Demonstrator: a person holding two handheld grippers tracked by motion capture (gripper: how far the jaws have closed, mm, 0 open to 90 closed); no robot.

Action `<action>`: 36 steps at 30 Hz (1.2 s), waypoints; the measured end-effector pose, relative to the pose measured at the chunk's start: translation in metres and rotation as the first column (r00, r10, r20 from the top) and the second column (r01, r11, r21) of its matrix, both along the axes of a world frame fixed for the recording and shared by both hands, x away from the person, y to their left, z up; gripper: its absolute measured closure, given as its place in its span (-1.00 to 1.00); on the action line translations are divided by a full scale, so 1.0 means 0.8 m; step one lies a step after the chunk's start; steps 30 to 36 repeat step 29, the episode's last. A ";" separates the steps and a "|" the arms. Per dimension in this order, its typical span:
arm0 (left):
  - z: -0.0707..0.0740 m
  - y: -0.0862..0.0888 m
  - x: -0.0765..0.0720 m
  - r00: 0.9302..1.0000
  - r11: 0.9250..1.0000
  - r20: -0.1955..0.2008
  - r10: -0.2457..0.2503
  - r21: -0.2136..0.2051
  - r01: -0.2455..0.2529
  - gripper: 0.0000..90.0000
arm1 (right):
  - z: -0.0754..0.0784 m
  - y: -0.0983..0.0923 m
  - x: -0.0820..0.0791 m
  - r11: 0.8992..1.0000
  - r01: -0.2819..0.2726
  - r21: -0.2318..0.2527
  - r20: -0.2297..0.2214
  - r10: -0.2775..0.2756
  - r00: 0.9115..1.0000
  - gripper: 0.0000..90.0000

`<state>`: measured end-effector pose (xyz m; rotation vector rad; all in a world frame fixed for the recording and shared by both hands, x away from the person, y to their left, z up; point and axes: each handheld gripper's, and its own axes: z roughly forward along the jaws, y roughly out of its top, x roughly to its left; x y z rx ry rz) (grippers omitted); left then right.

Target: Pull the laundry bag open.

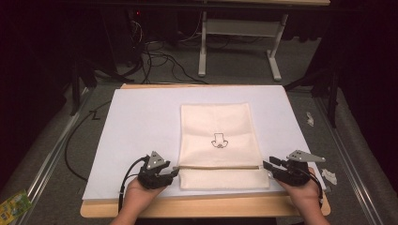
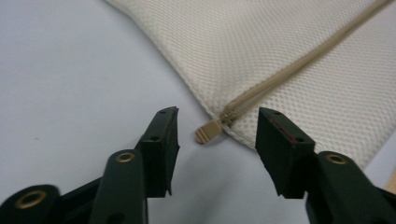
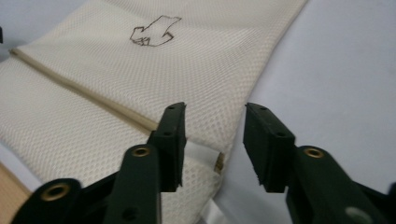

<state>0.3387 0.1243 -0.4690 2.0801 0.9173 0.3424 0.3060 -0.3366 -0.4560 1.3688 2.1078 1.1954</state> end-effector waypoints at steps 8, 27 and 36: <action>0.013 0.041 0.005 0.995 0.997 0.069 0.079 0.001 -0.079 -0.25 | 0.003 -0.039 0.003 0.989 0.146 -0.035 0.051 -0.144 0.988 -0.30; 0.027 0.107 0.002 0.959 0.970 0.154 0.239 -0.081 -0.229 -0.77 | 0.011 -0.056 -0.004 0.979 0.190 -0.077 0.122 -0.180 0.976 -0.65; 0.027 0.110 0.003 0.958 0.967 0.146 0.249 -0.086 -0.238 -0.79 | 0.010 -0.057 -0.003 0.979 0.190 -0.079 0.123 -0.179 0.976 -0.65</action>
